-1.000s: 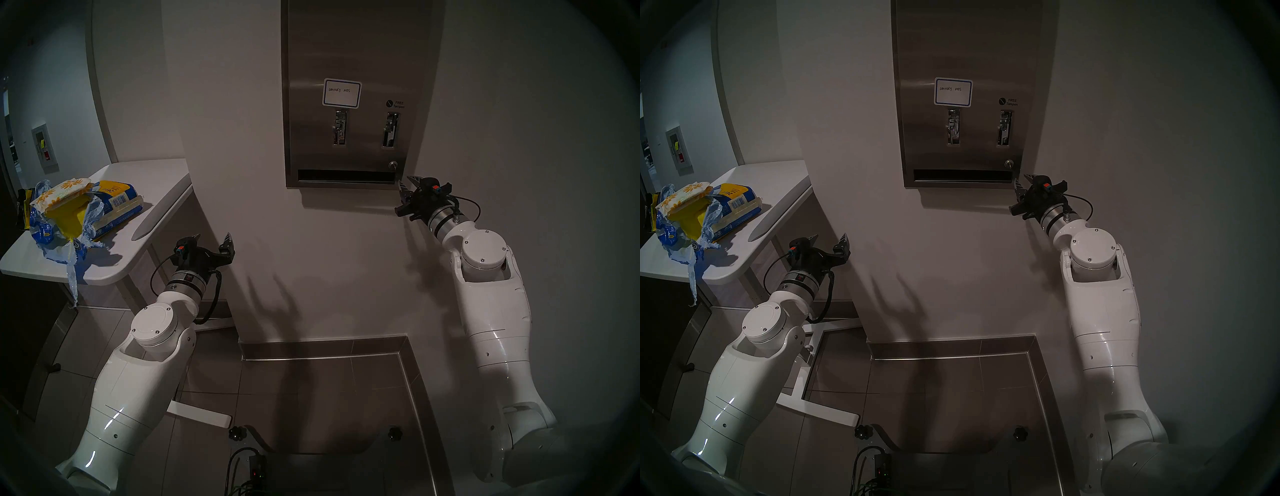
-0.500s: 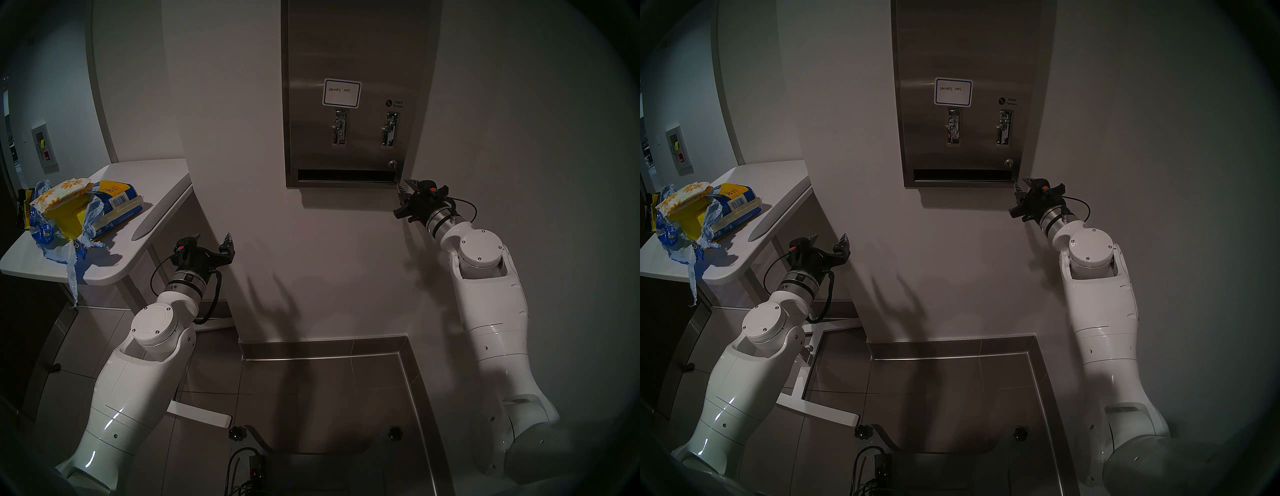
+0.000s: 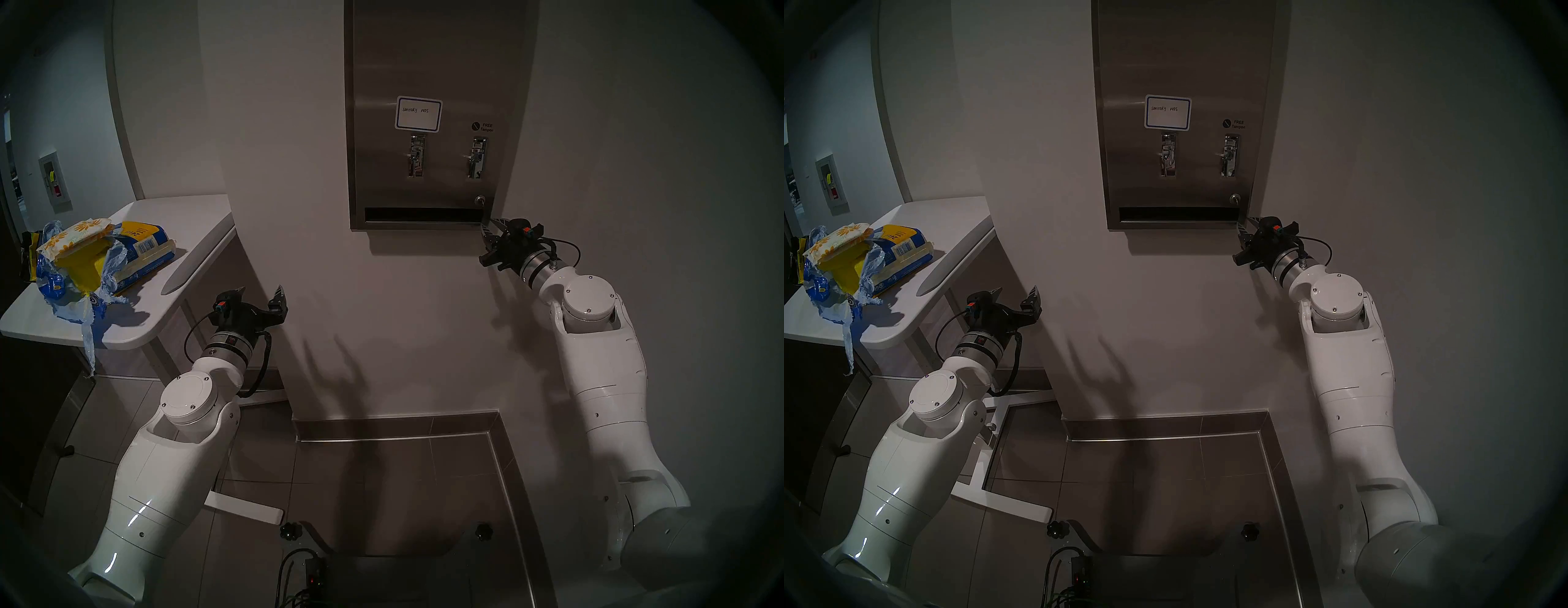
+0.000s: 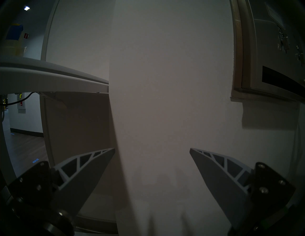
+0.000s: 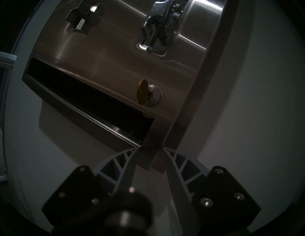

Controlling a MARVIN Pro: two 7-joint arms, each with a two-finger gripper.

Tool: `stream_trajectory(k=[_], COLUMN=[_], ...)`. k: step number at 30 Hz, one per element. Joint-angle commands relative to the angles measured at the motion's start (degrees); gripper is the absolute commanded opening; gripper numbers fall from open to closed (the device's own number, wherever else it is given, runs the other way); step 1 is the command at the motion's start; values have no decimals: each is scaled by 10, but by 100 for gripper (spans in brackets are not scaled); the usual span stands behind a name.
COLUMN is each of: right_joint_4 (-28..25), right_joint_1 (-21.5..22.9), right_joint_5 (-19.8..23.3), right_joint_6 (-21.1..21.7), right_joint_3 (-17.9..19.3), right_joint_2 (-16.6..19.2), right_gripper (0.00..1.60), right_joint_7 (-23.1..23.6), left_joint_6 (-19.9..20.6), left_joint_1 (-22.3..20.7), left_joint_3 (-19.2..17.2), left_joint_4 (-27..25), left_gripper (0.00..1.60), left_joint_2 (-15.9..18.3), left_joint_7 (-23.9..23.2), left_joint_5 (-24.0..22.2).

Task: Open the dispenser door, put the pads inside, close the door

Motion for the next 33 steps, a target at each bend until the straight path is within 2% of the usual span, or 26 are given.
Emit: stream_trajectory(k=[1,11,15,22,33], right_joint_4=[-10,-2,-6,-28,-62], right_joint_1=[32,32,32,17,-11], right_joint_5=[6,21,41,57,77], right_joint_6=[-18,-32,-29,-25,-13], right_joint_3=[4,7,7,8,30], right_joint_2=[3,8,11,40,74], right_gripper=[78,75,75,73,71], right_joint_7=[1,28,62,126,182], left_joint_6=[-7,-7,-7,-7,-8], left_joint_1=[-15,-15,-15,-15,-15], left_joint_3=[-5,-5,-5,-5,-5], left_joint_4=[-16,-16,-16,-16,-17], left_gripper=[160,160,160,160,160], left_joint_2=[0,0,0,0,0], left_joint_7=[0,0,0,0,0], left_joint_5=[0,0,0,0,0])
